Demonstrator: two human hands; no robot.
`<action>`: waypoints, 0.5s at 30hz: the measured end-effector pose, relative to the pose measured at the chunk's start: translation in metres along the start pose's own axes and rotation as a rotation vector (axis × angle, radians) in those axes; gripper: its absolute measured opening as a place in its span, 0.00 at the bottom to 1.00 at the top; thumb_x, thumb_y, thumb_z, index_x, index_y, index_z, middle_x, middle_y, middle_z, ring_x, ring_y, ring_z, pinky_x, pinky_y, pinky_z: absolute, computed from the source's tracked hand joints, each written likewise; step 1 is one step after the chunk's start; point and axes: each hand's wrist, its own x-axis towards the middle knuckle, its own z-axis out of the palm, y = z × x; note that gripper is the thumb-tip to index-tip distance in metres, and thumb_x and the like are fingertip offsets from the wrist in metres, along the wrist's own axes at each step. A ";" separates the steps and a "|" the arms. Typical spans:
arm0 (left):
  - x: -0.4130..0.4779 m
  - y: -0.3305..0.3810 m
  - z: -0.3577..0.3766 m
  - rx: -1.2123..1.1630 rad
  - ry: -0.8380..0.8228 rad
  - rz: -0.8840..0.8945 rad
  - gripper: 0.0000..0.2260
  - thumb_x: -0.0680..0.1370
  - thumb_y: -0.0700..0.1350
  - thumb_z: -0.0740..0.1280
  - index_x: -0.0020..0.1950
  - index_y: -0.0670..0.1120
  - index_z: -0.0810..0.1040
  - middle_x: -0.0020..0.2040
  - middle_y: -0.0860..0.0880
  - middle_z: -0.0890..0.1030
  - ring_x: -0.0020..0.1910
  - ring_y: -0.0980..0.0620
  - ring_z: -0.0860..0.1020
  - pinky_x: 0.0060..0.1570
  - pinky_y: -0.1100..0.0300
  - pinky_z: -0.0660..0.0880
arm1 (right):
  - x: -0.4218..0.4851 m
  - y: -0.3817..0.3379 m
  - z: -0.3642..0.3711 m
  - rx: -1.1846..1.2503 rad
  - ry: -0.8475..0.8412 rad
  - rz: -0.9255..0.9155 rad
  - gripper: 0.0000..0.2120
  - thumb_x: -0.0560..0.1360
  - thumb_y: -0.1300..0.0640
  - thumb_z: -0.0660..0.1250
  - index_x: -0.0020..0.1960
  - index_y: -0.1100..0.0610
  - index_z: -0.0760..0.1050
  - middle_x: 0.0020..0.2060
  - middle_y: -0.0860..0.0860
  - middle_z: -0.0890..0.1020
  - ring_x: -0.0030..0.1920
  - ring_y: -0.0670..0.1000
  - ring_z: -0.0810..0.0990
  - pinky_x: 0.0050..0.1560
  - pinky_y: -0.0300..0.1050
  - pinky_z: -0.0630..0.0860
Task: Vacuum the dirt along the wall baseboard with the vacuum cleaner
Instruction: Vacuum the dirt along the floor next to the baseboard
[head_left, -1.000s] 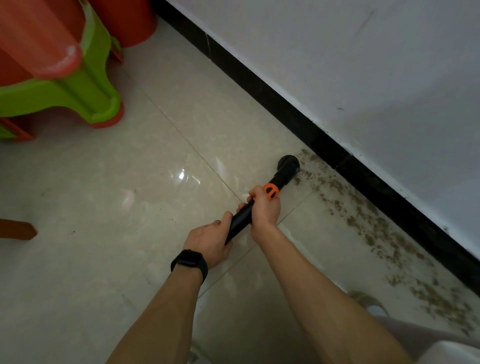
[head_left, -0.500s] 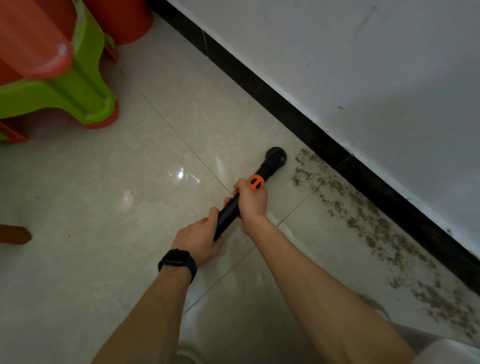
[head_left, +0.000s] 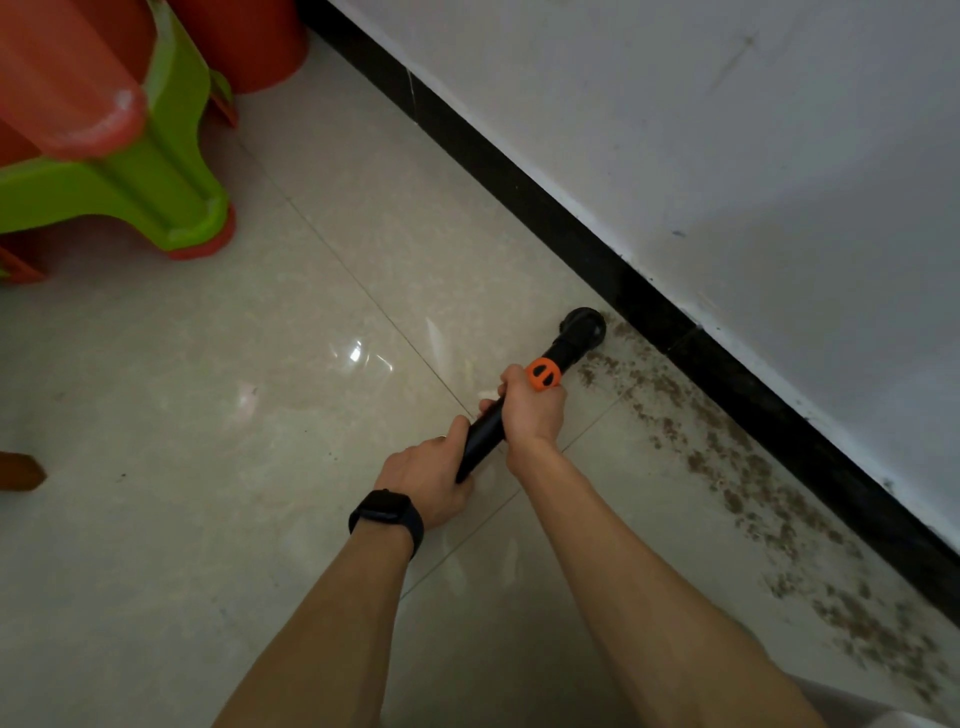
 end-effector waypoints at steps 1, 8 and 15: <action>0.003 0.002 0.001 0.001 -0.001 -0.001 0.18 0.77 0.49 0.64 0.62 0.51 0.60 0.43 0.51 0.75 0.35 0.47 0.74 0.32 0.57 0.69 | 0.002 -0.001 -0.002 0.000 0.005 -0.002 0.20 0.75 0.56 0.69 0.65 0.63 0.74 0.41 0.54 0.83 0.29 0.50 0.85 0.33 0.42 0.81; 0.007 0.011 0.005 0.063 0.049 -0.010 0.18 0.79 0.50 0.63 0.65 0.50 0.60 0.50 0.48 0.80 0.36 0.48 0.74 0.32 0.58 0.68 | 0.011 -0.004 -0.005 0.072 -0.012 -0.014 0.20 0.71 0.60 0.69 0.61 0.64 0.74 0.38 0.55 0.80 0.30 0.53 0.84 0.37 0.50 0.84; 0.024 0.024 0.006 0.067 0.080 0.012 0.20 0.79 0.50 0.64 0.66 0.49 0.60 0.50 0.48 0.80 0.39 0.47 0.79 0.31 0.58 0.67 | 0.025 -0.016 -0.012 0.102 0.011 -0.045 0.13 0.71 0.62 0.69 0.55 0.62 0.76 0.35 0.53 0.79 0.29 0.53 0.82 0.37 0.49 0.82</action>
